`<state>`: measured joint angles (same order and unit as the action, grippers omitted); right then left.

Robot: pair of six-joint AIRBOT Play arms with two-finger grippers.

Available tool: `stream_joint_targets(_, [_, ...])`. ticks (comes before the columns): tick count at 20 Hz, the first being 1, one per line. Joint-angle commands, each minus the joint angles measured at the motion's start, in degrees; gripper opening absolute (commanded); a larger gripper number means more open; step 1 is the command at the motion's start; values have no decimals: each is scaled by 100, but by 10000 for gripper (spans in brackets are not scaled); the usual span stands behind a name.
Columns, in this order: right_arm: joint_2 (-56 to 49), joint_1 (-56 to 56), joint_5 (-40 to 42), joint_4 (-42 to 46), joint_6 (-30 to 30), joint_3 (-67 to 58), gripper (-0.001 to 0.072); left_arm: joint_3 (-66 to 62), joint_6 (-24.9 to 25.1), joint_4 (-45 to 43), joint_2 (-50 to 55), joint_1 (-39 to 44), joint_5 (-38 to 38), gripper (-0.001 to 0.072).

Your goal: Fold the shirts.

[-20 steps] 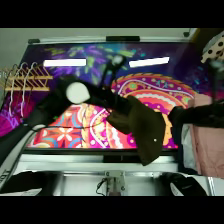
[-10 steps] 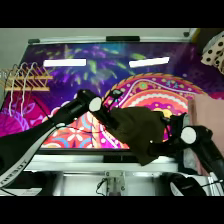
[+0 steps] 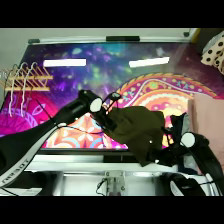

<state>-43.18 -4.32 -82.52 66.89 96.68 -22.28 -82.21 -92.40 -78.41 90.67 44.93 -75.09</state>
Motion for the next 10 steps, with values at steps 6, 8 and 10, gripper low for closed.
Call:
stream_joint_targets(6, [2, 15, 595, 61, 1305, 240, 682, 2, 278, -72, 153, -96, 151, 92])
stream_joint_targets(8, [2, 15, 640, -131, 1305, 435, 682, 2, 273, -70, 153, -199, 155, 92])
stream_joint_targets(10, [2, 15, 1043, -197, 1434, 474, 682, 2, 275, -70, 153, -295, 160, 92])
